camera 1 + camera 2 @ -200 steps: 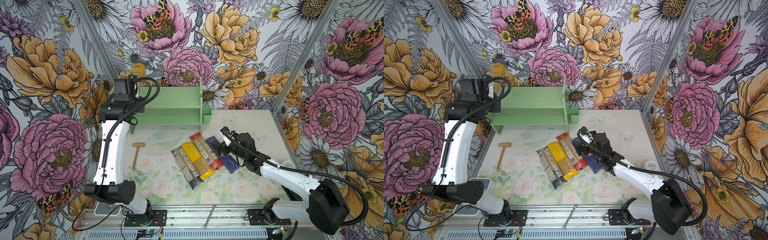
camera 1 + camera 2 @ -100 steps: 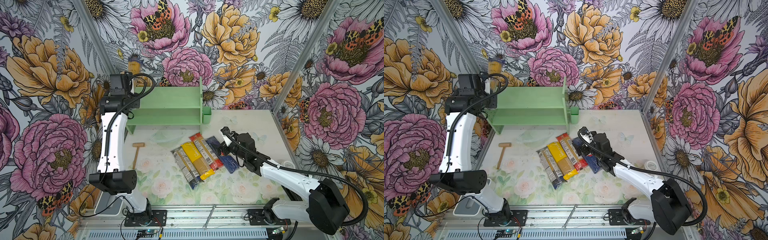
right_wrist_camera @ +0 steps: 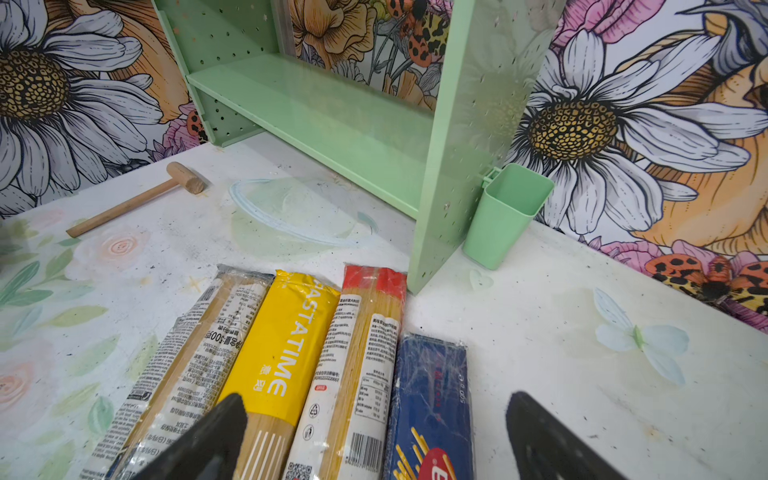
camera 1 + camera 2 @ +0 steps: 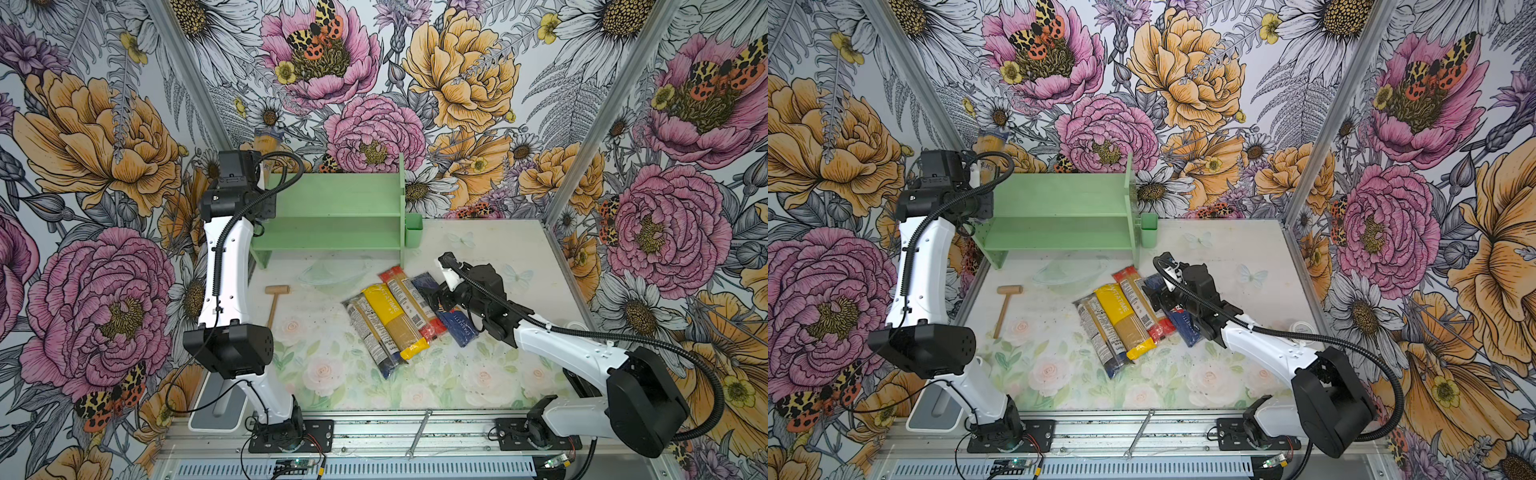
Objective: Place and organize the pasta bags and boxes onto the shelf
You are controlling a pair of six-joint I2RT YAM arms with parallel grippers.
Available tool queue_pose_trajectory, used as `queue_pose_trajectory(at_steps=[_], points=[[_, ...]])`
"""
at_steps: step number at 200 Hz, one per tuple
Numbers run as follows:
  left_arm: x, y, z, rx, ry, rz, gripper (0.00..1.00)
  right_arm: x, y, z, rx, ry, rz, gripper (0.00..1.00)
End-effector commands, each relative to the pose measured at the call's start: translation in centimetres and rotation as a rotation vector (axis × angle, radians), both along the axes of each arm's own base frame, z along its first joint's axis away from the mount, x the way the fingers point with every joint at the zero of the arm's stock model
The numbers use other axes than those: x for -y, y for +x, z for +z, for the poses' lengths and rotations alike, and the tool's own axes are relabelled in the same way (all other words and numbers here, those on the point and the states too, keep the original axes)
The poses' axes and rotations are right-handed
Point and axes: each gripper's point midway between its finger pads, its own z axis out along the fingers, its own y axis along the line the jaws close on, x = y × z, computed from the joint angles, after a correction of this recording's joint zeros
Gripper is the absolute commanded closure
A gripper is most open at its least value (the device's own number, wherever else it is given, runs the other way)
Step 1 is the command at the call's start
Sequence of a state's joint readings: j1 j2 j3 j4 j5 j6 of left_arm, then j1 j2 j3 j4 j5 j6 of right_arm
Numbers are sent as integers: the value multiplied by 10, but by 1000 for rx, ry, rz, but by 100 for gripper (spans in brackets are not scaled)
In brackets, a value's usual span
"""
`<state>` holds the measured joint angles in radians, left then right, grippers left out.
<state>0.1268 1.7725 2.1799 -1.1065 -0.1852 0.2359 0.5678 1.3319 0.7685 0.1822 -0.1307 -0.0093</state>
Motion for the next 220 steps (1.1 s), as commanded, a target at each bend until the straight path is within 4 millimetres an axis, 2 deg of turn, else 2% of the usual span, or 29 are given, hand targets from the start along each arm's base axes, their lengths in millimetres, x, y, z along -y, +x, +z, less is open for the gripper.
queue_pose_trajectory(at_steps=[1, 67, 110, 112, 115, 144, 220], points=[[-2, 16, 66, 239, 20, -13, 100, -9, 11, 26, 45, 63, 17, 1], [-16, 26, 52, 198, 61, 11, 100, -21, 24, 35, 35, 79, 25, 2], [-18, 26, 52, 203, 46, -13, 100, -23, 29, 37, 29, 84, 18, 2], [-18, 34, 40, 178, 41, -16, 100, -23, 29, 36, 28, 84, 18, 2], [-19, 37, 35, 170, 37, -20, 100, -24, 29, 37, 28, 85, 18, 2], [-19, 41, 30, 161, 34, -33, 100, -24, 30, 36, 25, 89, 15, 2], [-13, 36, 38, 180, 16, -53, 100, -27, 34, 41, 15, 101, 13, 2]])
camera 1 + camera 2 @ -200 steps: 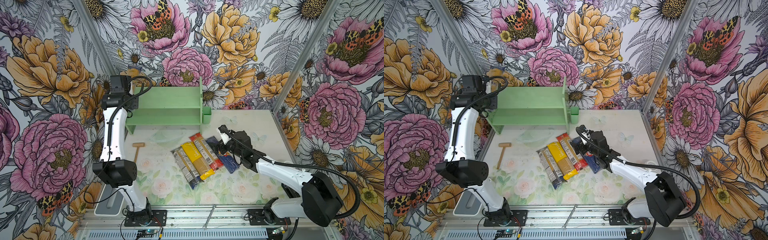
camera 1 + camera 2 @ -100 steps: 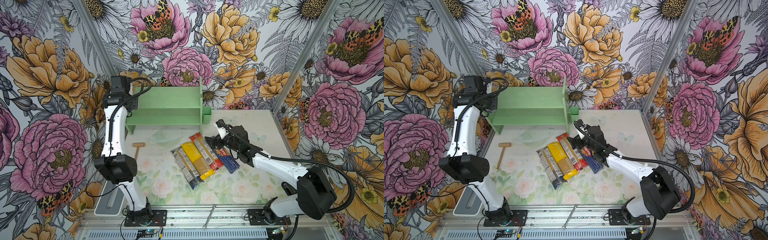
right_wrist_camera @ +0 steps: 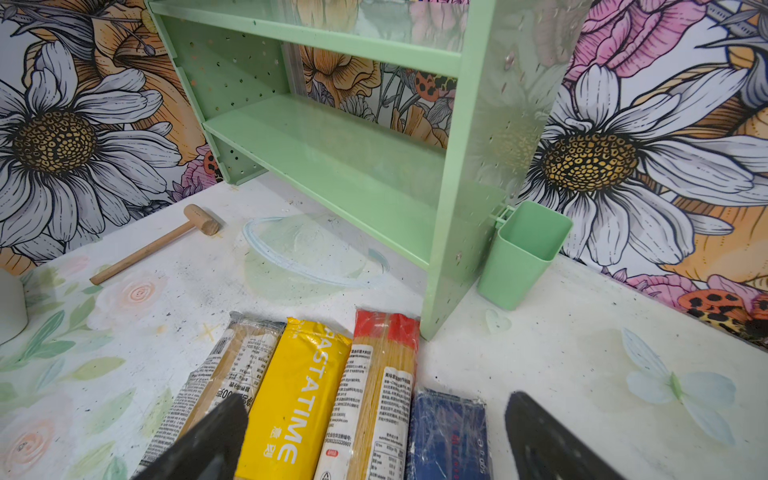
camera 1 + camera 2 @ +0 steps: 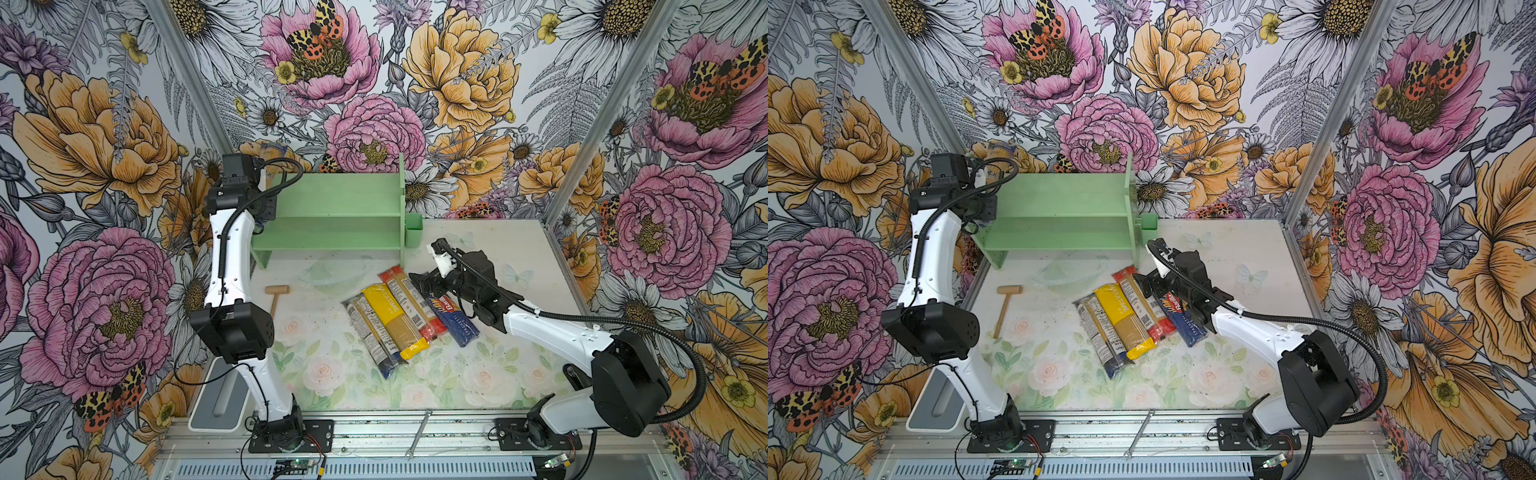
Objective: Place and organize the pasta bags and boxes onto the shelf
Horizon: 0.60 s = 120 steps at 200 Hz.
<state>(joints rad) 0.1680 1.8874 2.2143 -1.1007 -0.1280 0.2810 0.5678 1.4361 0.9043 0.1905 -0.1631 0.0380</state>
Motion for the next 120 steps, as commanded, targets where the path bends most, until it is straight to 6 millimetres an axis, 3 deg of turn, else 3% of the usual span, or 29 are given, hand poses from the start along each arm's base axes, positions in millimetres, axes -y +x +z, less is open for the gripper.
queue_pose_trajectory(at_steps=[1, 120], points=[[1, 8, 78, 263, 26, -21, 100, -6, 9, 19, 15, 36, 1, 2], [-12, 15, 63, 232, 30, -3, 100, -12, 8, 33, 6, 27, 10, 2]])
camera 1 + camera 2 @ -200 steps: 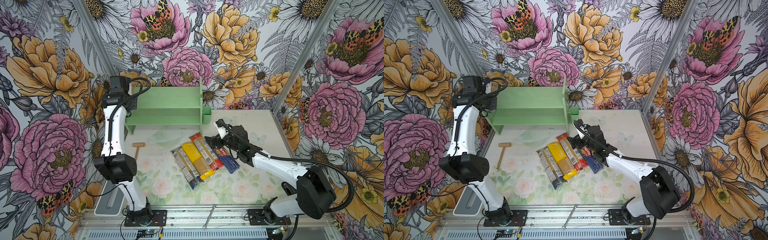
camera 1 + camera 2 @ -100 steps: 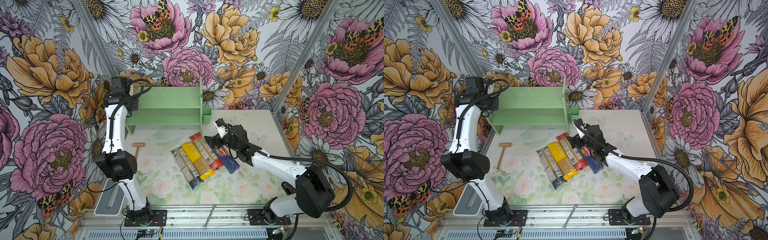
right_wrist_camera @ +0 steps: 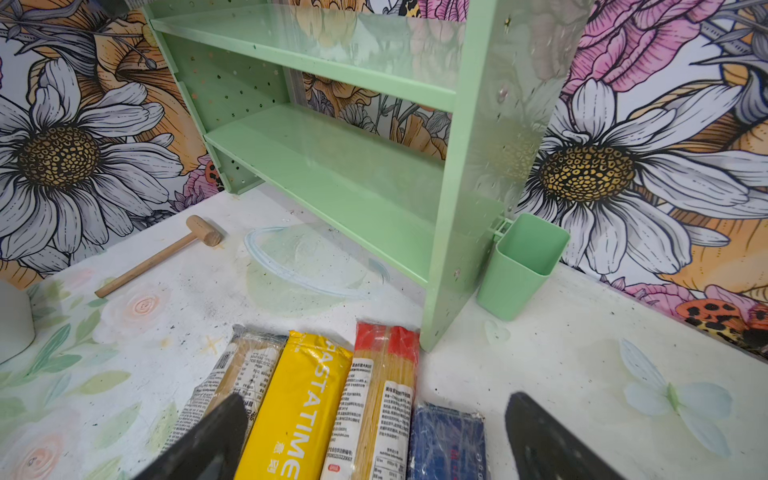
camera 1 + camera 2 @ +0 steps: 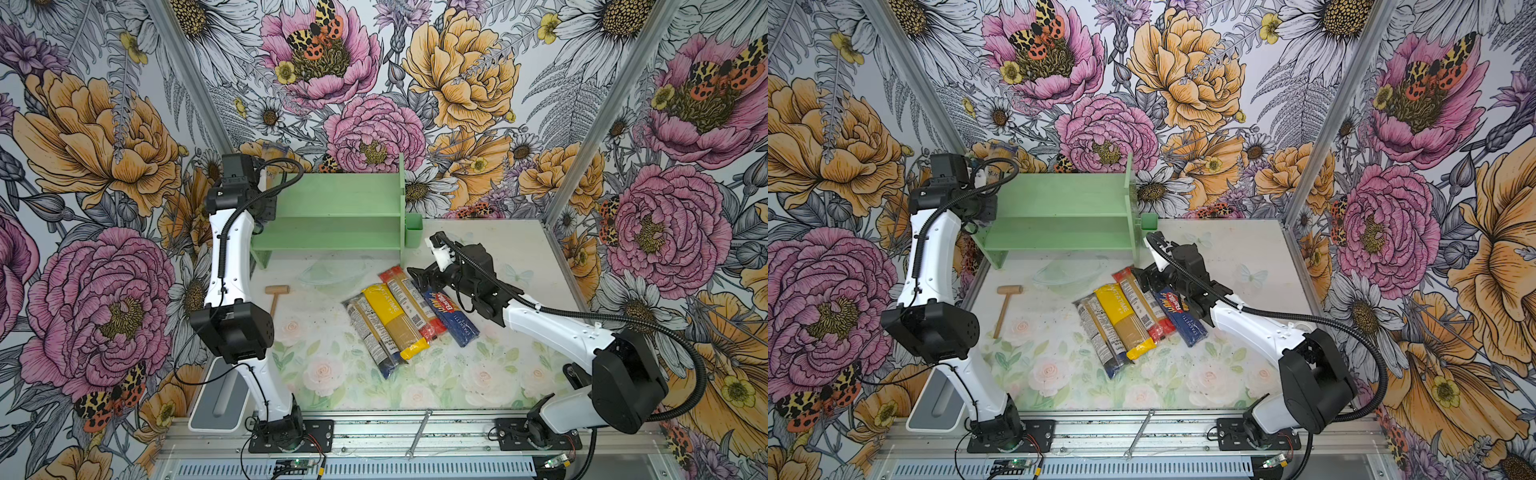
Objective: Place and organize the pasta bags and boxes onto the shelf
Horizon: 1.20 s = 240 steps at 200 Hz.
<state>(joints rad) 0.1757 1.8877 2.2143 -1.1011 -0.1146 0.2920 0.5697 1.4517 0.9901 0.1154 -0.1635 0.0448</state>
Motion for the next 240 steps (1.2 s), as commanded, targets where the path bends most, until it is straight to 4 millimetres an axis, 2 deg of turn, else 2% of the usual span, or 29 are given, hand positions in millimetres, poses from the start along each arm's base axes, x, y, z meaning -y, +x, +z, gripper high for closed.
queue_pose_trajectory(at_steps=[1, 60, 93, 240], points=[[-11, 15, 63, 233, 30, 7, 100, -6, 2, 16, 15, 24, 8, 2], [-24, 13, 59, 221, 36, 33, 100, -18, 8, 14, -3, 19, 20, 2], [-24, 13, 58, 218, 35, 35, 100, -24, 13, 16, 0, 11, 29, 2], [-24, 19, 50, 208, 19, 38, 100, -16, 9, 13, 14, 5, 1, 1]])
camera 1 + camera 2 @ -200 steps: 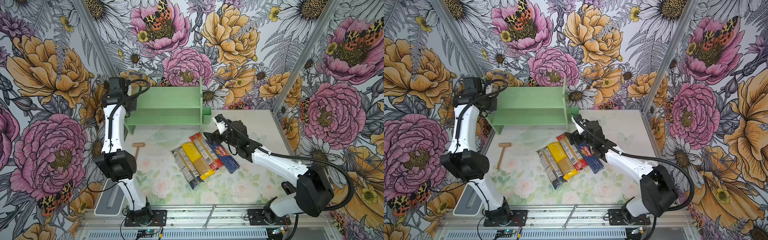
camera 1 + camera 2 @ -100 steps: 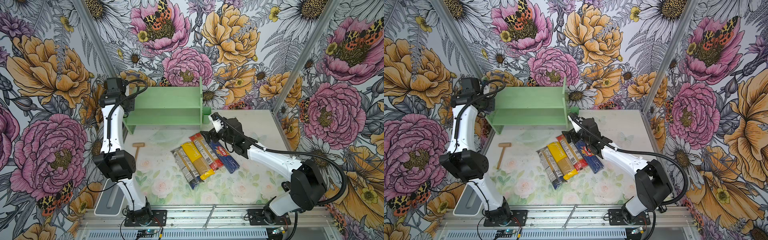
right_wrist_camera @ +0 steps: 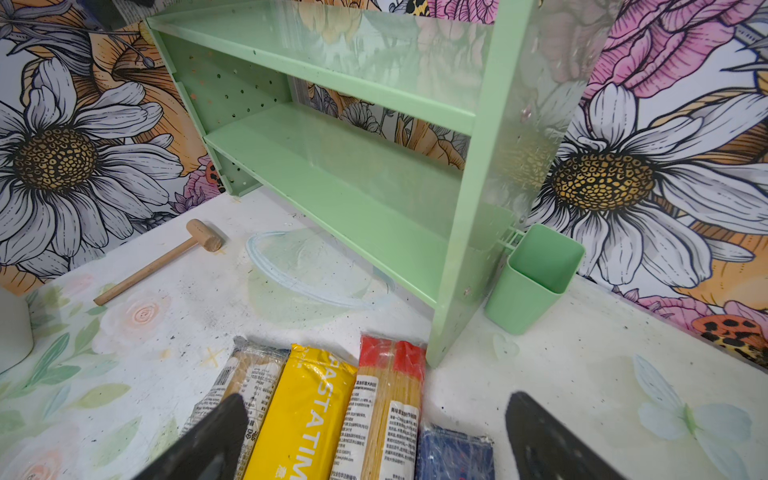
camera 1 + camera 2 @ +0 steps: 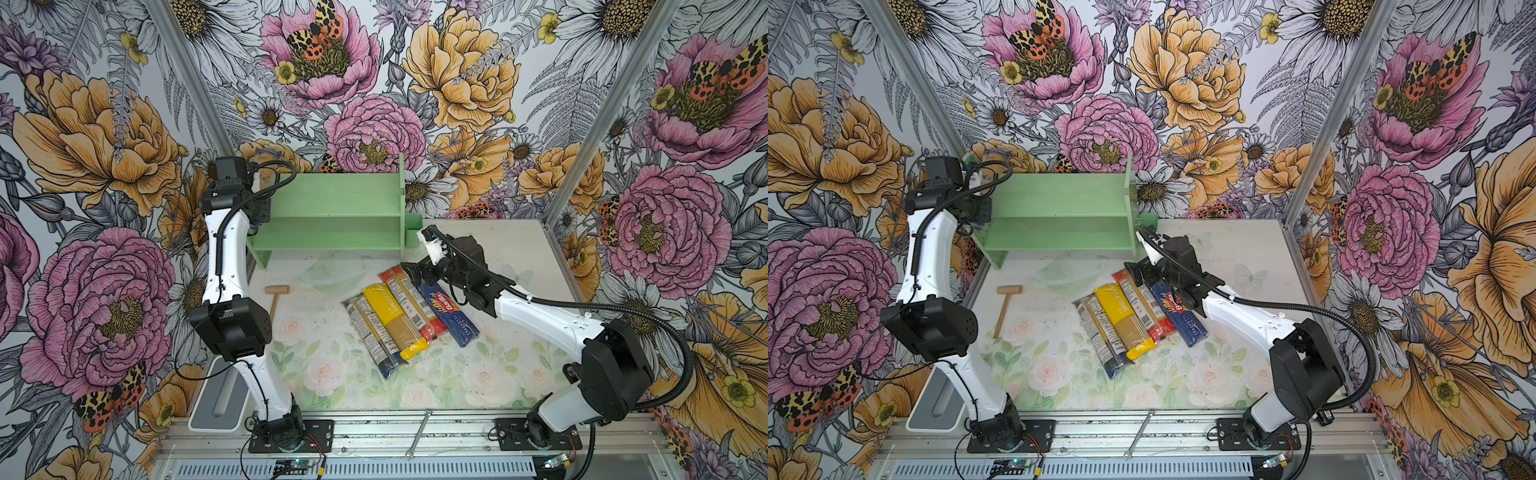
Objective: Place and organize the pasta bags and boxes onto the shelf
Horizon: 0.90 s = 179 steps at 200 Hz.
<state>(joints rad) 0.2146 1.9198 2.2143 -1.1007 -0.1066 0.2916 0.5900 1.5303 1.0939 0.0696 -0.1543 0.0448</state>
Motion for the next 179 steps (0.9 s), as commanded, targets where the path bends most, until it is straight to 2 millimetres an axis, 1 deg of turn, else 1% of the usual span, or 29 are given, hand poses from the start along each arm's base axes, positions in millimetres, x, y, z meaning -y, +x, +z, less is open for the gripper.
queue_pose_trajectory(at_steps=[1, 64, 142, 179], points=[[-5, 16, 65, 237, 34, 5, 100, 2, -3, 10, 28, 19, -10, 1], [1, 20, 63, 240, 12, -14, 100, 2, -2, 9, 27, 19, -12, 1], [-3, 23, 58, 228, 27, 7, 100, 3, -1, 6, 23, 14, -19, 1], [-5, 23, 57, 224, 34, 22, 97, 3, 0, 5, 22, 12, -24, 1]])
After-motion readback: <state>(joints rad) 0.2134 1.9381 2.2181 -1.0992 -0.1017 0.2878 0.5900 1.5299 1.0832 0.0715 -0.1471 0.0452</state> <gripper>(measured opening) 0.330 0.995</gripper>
